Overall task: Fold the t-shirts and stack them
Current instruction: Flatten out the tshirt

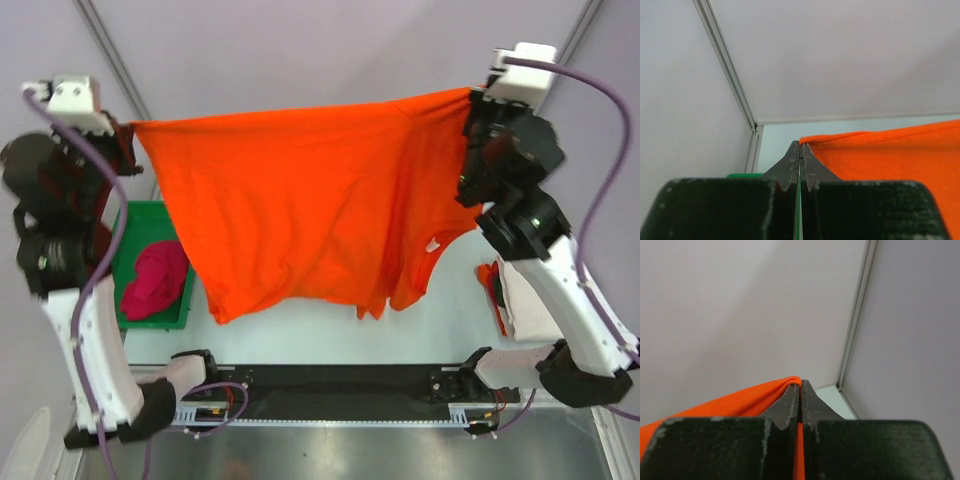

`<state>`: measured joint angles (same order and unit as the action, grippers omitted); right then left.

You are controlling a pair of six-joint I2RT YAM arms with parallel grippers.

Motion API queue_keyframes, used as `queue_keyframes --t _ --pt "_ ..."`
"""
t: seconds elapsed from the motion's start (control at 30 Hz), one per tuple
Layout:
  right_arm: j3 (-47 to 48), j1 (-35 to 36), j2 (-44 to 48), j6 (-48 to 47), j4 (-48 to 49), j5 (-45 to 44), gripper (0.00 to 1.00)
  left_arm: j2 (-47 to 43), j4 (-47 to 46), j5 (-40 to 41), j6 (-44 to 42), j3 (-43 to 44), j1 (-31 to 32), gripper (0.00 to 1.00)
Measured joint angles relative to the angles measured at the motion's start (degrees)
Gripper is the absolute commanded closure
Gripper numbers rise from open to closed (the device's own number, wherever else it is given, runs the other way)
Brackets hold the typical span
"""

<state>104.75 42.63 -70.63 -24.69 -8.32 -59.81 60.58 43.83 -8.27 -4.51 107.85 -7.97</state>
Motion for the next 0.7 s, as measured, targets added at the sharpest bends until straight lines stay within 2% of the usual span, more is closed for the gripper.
queue_keyframes --t 0.17,0.33,0.53,0.63,0.7 --pt "1.75 -8.85 -9.14 10.34 -7.52 7.50 1.00 14.95 0.31 0.66 0.04 4.94 0.00 1.00" --pt "10.12 -14.23 -19.21 16.85 -13.66 12.85 1.00 25.83 1.88 1.14 0.15 13.49 0.02 1.00" --pt "18.32 -14.34 -22.25 18.69 -14.38 15.32 1.00 27.32 0.81 2.14 0.13 24.41 0.02 1.00" --pt "18.82 -13.73 -21.40 18.73 -13.88 14.99 1.00 25.18 -0.24 2.14 0.17 24.48 0.02 1.00" --pt "17.68 -12.70 -20.44 18.69 -13.88 14.27 1.00 22.43 -1.25 2.12 0.28 20.90 0.00 1.00"
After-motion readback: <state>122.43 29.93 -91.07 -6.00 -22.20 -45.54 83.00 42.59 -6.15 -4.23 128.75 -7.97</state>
